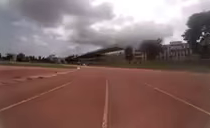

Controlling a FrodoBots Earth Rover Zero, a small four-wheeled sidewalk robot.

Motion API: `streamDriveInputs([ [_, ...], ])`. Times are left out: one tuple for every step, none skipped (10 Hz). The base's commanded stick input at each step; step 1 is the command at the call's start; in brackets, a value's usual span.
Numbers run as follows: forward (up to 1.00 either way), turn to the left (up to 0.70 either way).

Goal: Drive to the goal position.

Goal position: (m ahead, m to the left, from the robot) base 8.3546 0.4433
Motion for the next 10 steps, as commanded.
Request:
streamDriveInputs([
  [0.45,0.00],
  [0.45,0.00],
  [0.45,0.00],
  [0.45,0.00],
  [0.45,0.00],
  [0.45,0.00],
  [0.45,0.00],
  [0.45,0.00],
  [0.45,0.00],
  [0.45,0.00],
])
